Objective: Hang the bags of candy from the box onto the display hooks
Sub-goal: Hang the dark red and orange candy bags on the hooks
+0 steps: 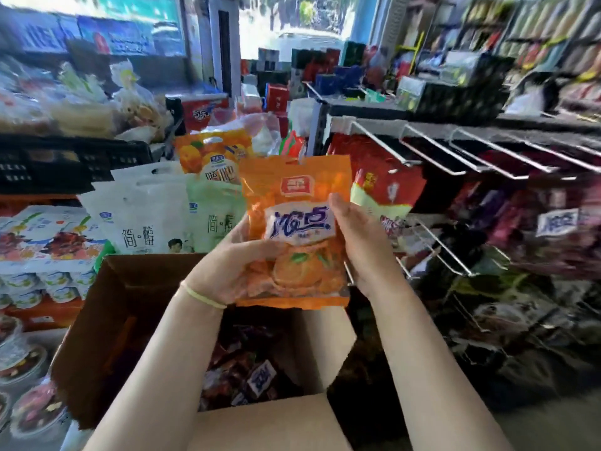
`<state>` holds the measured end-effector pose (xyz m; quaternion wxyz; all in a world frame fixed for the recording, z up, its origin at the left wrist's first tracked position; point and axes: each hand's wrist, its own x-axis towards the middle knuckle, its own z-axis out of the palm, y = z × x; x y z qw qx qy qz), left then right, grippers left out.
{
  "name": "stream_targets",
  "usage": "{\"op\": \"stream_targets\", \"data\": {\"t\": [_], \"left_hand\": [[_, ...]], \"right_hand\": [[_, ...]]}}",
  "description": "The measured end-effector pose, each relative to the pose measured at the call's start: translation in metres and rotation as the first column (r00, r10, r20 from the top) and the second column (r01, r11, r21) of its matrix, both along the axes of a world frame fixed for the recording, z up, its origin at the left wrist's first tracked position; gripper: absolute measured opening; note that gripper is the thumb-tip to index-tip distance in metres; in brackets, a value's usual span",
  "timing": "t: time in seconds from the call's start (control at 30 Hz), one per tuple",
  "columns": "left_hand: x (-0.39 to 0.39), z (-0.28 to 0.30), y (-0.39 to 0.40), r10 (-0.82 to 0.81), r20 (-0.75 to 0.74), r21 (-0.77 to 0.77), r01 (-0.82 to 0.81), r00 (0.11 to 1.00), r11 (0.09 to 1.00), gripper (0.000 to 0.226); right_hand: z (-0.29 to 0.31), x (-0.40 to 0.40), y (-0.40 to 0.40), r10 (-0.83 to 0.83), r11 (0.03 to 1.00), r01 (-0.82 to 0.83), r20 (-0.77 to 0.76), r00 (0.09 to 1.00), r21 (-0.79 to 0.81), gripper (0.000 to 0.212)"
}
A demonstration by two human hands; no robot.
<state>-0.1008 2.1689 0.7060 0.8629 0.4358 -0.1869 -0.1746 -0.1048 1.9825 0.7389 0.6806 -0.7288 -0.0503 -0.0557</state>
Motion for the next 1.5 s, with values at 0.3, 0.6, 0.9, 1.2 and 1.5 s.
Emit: {"op": "stream_targets", "data": {"t": [0.3, 0.6, 0.9, 1.2, 1.5], "left_hand": [[0.005, 0.026, -0.179, 0.283, 0.322, 0.353, -0.392, 0.903, 0.849, 0.043], [0.018, 0.018, -0.385, 0.242, 0.122, 0.271, -0.267, 0.963, 0.925, 0.033], [0.025, 0.02, -0.479, 0.474, -0.011, 0.319, -0.446, 0.881, 0.836, 0.03], [0.057, 0.033, -0.455, 0.641, -0.038, 0.352, -0.59, 0.767, 0.727, 0.036], [0.082, 0.028, -0.446, 0.685, -0.065, 0.409, -0.607, 0.726, 0.682, 0.046]], "right_hand": [[0.006, -0.004, -0.173, -0.148, 0.965, 0.107, 0.16, 0.976, 0.239, 0.016], [0.005, 0.016, -0.369, -0.127, 0.965, 0.093, 0.124, 0.984, 0.246, 0.01], [-0.002, 0.044, -0.449, -0.054, 0.943, 0.047, 0.011, 0.998, 0.33, 0.008], [0.012, 0.094, -0.417, -0.057, 0.972, 0.04, 0.067, 0.996, 0.233, 0.014], [0.009, 0.118, -0.398, -0.235, 0.972, 0.23, 0.149, 0.96, 0.05, 0.01]]}}
